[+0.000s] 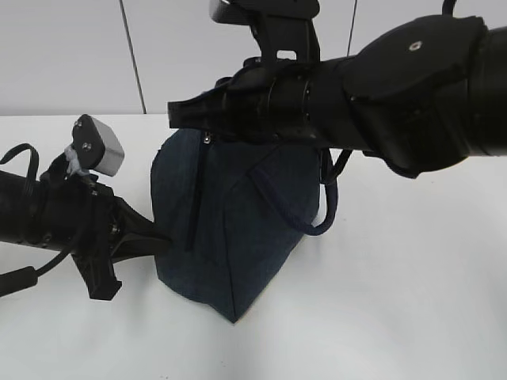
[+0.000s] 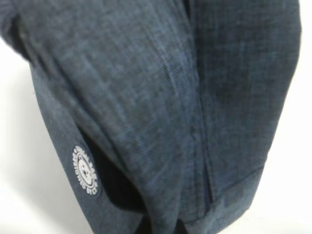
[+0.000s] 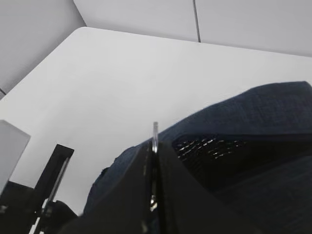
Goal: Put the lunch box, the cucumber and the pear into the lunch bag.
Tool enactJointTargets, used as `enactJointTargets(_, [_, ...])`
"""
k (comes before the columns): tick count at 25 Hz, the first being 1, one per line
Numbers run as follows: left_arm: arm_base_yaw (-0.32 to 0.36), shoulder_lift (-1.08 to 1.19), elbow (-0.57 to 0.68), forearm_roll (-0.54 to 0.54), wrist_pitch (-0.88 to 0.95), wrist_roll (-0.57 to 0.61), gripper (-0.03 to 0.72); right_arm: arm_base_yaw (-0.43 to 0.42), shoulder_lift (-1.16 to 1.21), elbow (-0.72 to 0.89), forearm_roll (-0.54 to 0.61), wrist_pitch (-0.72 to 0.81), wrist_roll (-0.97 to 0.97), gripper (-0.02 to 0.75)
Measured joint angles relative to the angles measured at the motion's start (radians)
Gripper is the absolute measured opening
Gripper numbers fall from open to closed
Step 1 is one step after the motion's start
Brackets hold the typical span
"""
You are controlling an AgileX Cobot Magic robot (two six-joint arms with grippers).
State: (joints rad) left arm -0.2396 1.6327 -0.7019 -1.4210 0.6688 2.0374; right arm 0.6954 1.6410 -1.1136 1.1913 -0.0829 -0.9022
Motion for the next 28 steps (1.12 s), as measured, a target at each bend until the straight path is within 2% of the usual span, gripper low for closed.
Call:
enactJointTargets(12, [0.000,0.000,-0.001,0.004,-0.009,0.000,0.008,-0.032,0.000,-0.010,0.019,0.004,0.000,0.000])
enactJointTargets(20, [-0.001,0.000,-0.002,0.004,-0.013,0.000,0.007,-0.127,0.000,-0.012,0.040,0.019,-0.002,0.000])
enactJointTargets(28, [-0.003,0.000,-0.003,0.003,-0.020,0.000,0.007,-0.186,0.032,-0.018,0.063,0.061,-0.002,0.000])
